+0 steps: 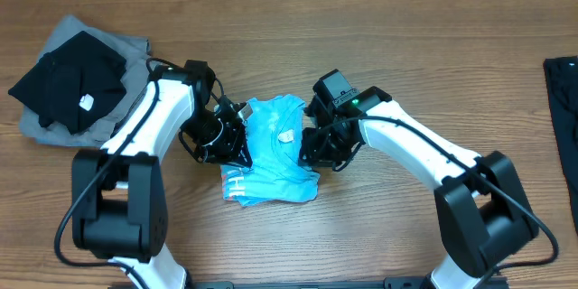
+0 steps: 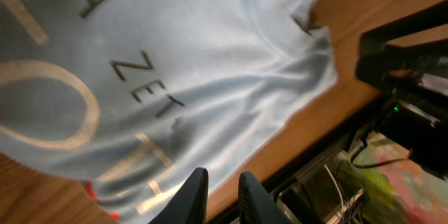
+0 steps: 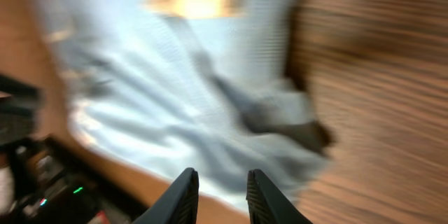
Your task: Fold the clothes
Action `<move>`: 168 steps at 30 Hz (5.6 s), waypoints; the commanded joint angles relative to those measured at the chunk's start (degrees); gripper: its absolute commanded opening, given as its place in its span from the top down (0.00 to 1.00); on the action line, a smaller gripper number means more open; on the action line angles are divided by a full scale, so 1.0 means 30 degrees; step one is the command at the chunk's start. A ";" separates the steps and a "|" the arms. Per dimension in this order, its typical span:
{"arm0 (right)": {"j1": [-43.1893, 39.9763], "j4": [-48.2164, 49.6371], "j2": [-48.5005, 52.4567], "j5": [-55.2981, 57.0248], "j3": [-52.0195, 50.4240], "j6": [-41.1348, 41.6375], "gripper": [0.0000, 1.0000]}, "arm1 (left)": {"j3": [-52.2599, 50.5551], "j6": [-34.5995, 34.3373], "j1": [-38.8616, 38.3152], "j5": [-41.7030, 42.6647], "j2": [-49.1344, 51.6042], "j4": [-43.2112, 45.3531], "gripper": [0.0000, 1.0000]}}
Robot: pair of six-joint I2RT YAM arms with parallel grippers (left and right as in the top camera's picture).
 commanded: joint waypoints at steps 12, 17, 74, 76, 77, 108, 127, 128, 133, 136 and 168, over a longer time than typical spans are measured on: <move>0.1450 0.3643 -0.0554 0.0386 -0.1668 0.5654 0.67 | -0.7803 -0.3672 -0.0255 -0.0787 -0.0597 0.4772 0.93; 0.1450 0.5107 -0.0554 0.1064 -0.3373 0.8429 0.67 | -0.8153 -0.4000 0.0044 -0.1122 -0.0670 0.4007 0.96; -0.0561 0.7949 0.0233 0.2455 -0.0699 -0.0204 0.90 | -0.0219 -0.5748 0.1734 -0.2994 -0.4379 0.2375 0.92; -0.0561 0.9398 0.0364 0.2441 -0.0699 0.0503 0.90 | -0.1115 -0.6375 0.1246 -0.2994 -0.4386 0.2718 0.95; -0.0561 0.9996 0.0430 0.2463 -0.0707 0.0809 0.90 | -0.1668 -0.6703 0.0984 -0.2987 -0.4379 0.3067 0.95; -0.1231 0.2543 -0.0175 0.8233 -0.0692 0.8692 0.96 | -0.8939 -1.1970 0.2164 -0.8969 -0.4379 1.5300 0.88; 0.0721 0.9836 0.0153 0.4510 -0.0787 0.3789 0.96 | -0.3504 -0.6929 0.3322 -0.5231 -0.4350 0.4328 0.72; 0.0823 1.0418 0.0729 0.4503 -0.0787 0.4211 0.96 | -0.4124 -0.7220 0.3337 -0.5282 -0.4350 0.4685 0.71; 0.0816 1.0571 0.2871 0.4524 -0.0787 0.6251 0.96 | -0.7643 -0.7927 0.3198 -0.5136 -0.4350 0.8983 0.71; 0.0495 0.9041 0.3417 0.4648 -0.0787 0.7781 0.96 | -0.9500 -0.8072 0.3162 -0.4947 -0.4350 1.2109 0.73; 0.0525 0.7366 -0.0146 0.4575 -0.0787 0.4357 0.95 | -0.4182 -0.1661 0.6346 -0.1530 -0.2200 0.7395 0.00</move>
